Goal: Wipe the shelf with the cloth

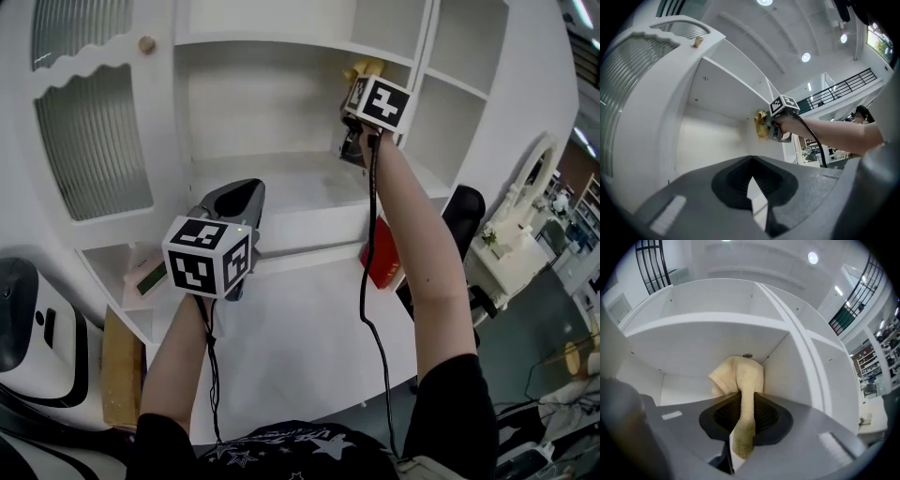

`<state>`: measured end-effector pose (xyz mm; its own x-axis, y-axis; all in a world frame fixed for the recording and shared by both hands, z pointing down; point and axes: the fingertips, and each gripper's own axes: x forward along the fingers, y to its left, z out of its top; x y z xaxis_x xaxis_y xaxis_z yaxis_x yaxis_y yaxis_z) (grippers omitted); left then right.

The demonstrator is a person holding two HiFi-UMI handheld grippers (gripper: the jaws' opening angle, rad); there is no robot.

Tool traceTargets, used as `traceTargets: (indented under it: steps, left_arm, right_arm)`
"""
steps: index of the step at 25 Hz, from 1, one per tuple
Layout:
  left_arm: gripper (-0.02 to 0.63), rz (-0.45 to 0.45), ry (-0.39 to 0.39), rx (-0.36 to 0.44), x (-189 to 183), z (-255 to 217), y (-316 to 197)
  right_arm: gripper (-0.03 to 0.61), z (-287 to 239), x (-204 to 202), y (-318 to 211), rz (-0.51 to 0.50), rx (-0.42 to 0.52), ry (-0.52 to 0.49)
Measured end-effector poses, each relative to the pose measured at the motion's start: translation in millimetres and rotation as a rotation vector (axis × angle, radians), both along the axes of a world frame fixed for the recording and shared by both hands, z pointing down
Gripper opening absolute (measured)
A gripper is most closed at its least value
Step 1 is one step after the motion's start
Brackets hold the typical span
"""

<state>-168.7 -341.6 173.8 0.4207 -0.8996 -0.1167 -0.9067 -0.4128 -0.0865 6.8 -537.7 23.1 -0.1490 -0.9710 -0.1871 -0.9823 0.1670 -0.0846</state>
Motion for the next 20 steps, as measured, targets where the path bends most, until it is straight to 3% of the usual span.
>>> traceTargets:
  steps: [11, 20]
  left_arm:
    - [0.002, 0.091, -0.007, -0.002, 26, 2, 39]
    - [0.002, 0.092, -0.005, -0.010, 26, 4, 46]
  right_arm:
    - [0.081, 7, 44, 67, 0.078, -0.001, 0.023]
    - [0.080, 18, 31, 88, 0.037, -0.005, 0.055]
